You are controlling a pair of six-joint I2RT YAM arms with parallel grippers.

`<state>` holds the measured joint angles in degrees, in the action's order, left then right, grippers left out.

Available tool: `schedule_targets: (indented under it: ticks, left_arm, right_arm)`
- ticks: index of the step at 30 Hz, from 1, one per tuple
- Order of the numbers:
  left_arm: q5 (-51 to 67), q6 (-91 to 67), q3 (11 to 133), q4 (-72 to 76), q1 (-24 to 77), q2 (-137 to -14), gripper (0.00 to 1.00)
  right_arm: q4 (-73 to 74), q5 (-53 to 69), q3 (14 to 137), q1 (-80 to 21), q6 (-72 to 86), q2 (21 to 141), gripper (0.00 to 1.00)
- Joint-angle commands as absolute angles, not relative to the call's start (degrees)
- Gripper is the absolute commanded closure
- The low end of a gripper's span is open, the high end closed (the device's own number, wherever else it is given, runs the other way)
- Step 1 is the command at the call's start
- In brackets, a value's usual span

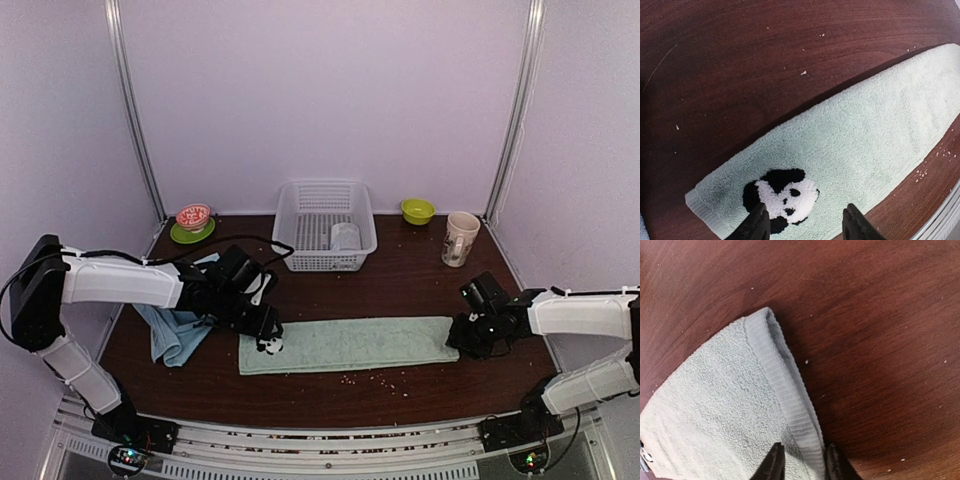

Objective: Roll the towels
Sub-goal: Pick up the towel from the center of the board, then fold the towel at the center of the board.

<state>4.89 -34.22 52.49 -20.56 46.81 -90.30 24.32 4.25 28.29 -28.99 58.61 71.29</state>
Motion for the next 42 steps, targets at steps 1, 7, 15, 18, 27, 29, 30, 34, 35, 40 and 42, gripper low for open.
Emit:
schedule_targets:
  ticks: [1, 7, 15, 18, 27, 29, 30, 34, 35, 40, 42]
  left_arm:
    - [4.2, -34.3, 52.1, -18.2, 46.5, -88.9, 0.5]
    - [4.2, -34.2, 52.4, -19.1, 46.5, -88.6, 0.5]
    - [3.1, -34.6, 52.9, -20.7, 46.5, -87.3, 0.5]
    - [2.6, -35.2, 53.0, -21.0, 46.5, -86.9, 0.5]
    - [3.0, -38.2, 52.5, -21.0, 46.6, -86.6, 0.51]
    - [2.7, -38.9, 52.1, -21.0, 46.5, -85.5, 0.51]
    - [2.4, -39.3, 51.8, -21.0, 46.5, -85.0, 0.51]
    - [0.8, -40.6, 50.7, -21.8, 46.5, -82.8, 0.51]
    - [0.4, -40.9, 50.4, -22.1, 46.5, -82.2, 0.51]
    - [-1.3, -42.0, 48.0, -22.5, 46.5, -79.1, 0.51]
    - [-2.3, -42.2, 47.2, -23.1, 46.5, -77.7, 0.51]
  right_arm:
    - [27.8, 9.7, 22.2, -29.4, 59.2, 74.1, 0.78]
    - [27.4, 9.1, 22.4, -29.3, 59.3, 71.7, 1.0]
    - [36.6, -0.9, 32.0, -29.2, 53.9, 59.7, 1.0]
    - [39.5, -4.0, 35.6, -29.3, 48.6, 56.3, 1.0]
    - [40.9, 0.9, 43.3, -29.3, 31.4, 52.7, 1.0]
    - [39.3, 3.4, 44.6, -29.6, 29.9, 53.0, 1.0]
    - [38.6, 4.3, 45.2, -29.9, 29.7, 53.5, 1.0]
    - [35.6, 6.1, 48.1, -33.9, 31.0, 58.4, 1.0]
    - [34.6, 6.0, 48.8, -35.4, 31.6, 59.8, 1.0]
    - [28.6, 5.6, 52.2, -42.4, 34.5, 67.0, 1.0]
    - [26.2, 5.8, 53.9, -45.3, 35.5, 69.9, 1.0]
